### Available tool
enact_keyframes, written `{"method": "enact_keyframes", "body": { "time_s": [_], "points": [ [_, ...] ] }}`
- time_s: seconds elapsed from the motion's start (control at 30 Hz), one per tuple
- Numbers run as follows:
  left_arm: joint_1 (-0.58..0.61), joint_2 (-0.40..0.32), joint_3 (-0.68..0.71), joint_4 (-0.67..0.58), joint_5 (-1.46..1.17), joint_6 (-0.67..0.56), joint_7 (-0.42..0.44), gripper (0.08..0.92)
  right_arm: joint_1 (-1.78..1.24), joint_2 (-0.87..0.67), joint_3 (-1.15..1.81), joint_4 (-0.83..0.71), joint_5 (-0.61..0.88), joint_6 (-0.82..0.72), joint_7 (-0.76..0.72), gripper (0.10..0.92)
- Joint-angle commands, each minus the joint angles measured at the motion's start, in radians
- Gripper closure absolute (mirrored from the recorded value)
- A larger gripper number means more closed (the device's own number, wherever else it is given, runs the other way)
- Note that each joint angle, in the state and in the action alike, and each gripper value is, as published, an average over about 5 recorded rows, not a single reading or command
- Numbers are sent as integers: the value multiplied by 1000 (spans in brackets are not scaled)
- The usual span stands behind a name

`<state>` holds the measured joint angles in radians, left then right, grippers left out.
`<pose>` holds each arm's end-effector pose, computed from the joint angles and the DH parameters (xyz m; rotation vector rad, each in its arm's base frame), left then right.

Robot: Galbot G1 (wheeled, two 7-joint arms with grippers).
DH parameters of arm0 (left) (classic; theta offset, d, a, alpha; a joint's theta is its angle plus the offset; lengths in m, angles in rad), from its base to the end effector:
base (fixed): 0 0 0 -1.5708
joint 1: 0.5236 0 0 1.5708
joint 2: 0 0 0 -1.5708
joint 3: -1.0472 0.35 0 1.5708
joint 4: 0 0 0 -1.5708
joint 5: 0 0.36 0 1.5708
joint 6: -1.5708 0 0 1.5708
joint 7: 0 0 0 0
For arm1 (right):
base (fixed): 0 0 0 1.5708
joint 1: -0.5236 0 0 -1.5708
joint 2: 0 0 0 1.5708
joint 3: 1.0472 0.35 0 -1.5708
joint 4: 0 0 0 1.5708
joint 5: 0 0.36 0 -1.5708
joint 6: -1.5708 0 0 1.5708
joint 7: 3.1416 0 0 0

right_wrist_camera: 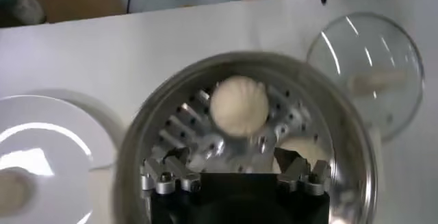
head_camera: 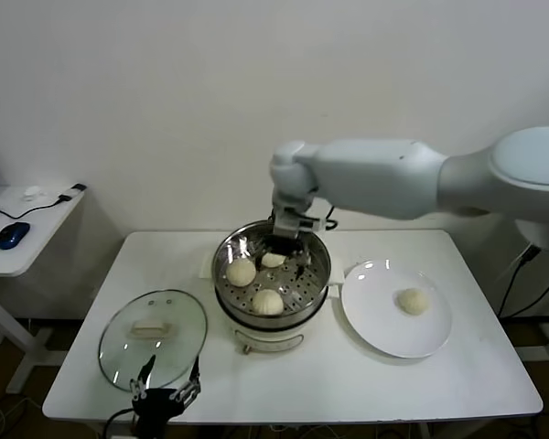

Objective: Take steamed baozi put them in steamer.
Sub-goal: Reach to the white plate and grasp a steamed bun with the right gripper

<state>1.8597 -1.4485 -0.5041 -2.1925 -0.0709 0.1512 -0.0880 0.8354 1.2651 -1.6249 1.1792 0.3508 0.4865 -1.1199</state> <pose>0.0996 0.0115 -0.3087 -0.0008 -2.7963 -0.0434 0.5780 0.1191 -0.0046 2.0847 -0.5147 2.0659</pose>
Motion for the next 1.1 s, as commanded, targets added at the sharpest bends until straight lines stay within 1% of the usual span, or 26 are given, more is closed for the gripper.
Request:
{"method": "enact_keyframes", "body": {
  "time_s": [0.03,0.13,0.27,0.33,0.43,0.57,0.7,0.87,1.1],
  "points": [
    [-4,3,1,-5,0,0,2,177,202,-321,-194,-47,151,-286,-29,203],
    [-6,4,1,-4,0,-1,3,177,176,-444,-251,-50,138,-373,-12,203],
    [-5,1,-1,1,1,-4,3,177,61,-580,-252,-29,179,-492,35,202],
    [-7,-4,-3,6,2,-5,4,177,-20,-628,-220,-21,190,-547,70,203],
    [-10,-13,-6,14,4,-4,4,177,-157,-668,-156,-25,163,-594,118,203],
    [-7,-20,-6,18,10,-3,5,177,-324,-665,-30,-71,86,-612,154,202],
    [-5,-29,-6,26,18,-5,5,177,-432,-618,83,-154,41,-619,195,203],
    [1,-35,-4,30,24,-10,4,177,-501,-546,157,-233,29,-620,215,203],
    [12,-35,-4,30,25,-16,3,177,-548,-486,185,-251,17,-634,219,203]
  ]
}}
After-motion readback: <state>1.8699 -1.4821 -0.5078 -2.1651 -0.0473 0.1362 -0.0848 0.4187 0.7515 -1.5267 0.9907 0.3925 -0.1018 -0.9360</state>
